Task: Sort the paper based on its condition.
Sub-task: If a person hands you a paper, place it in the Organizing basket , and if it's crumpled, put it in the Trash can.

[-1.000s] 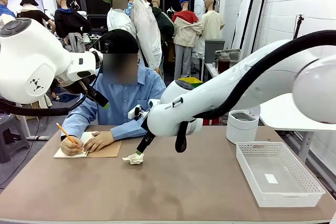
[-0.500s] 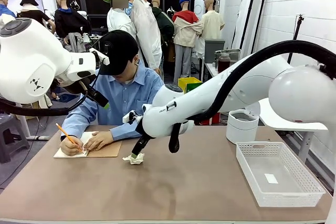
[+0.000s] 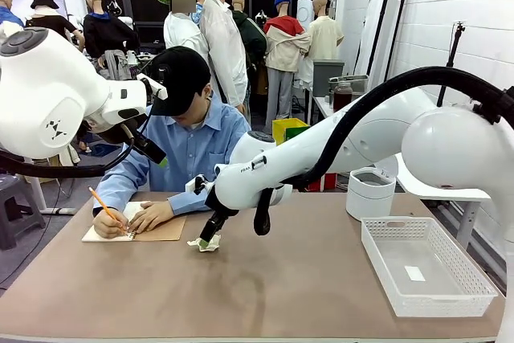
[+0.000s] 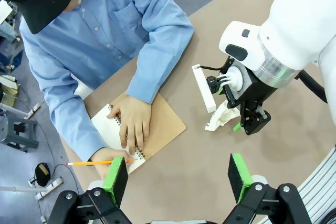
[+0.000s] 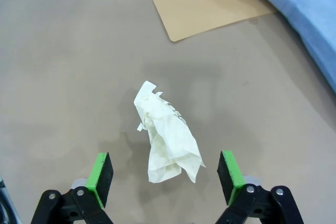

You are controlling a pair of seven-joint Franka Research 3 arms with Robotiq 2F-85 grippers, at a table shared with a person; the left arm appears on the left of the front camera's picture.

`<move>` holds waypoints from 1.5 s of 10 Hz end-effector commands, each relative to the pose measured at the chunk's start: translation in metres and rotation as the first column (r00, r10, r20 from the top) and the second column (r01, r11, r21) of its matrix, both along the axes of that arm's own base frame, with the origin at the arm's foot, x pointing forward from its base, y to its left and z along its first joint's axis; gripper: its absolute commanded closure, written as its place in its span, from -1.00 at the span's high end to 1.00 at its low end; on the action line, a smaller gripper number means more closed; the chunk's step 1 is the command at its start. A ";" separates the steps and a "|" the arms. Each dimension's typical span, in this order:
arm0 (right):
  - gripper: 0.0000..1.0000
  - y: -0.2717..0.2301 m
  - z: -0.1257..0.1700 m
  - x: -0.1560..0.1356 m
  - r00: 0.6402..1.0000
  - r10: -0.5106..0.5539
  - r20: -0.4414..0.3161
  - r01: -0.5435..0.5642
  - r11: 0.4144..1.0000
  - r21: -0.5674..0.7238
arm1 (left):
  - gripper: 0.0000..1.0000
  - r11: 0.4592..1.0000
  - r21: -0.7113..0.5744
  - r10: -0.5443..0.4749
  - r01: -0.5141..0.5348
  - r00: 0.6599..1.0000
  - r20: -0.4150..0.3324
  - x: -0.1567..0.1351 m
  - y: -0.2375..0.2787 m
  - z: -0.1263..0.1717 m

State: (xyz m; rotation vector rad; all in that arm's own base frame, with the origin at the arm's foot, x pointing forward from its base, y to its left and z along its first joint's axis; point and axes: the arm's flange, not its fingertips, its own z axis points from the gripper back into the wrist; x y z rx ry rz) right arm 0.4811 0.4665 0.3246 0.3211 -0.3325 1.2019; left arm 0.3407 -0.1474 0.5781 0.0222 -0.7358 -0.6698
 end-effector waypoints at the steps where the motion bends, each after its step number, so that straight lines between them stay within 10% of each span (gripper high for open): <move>1: 1.00 0.004 -0.001 0.008 1.000 0.005 -0.017 -0.005 1.000 -0.026 | 1.00 1.000 0.002 -0.002 0.002 1.000 0.002 0.000 0.000 0.000; 10: 1.00 0.014 -0.022 0.020 0.999 0.002 -0.049 -0.006 0.997 -0.075 | 1.00 1.000 0.002 -0.002 0.002 1.000 0.002 0.000 0.000 0.000; 15: -0.66 0.014 -0.022 0.021 0.998 -0.026 -0.057 0.021 0.996 -0.087 | 1.00 1.000 0.002 -0.002 0.002 1.000 0.002 0.000 0.000 0.000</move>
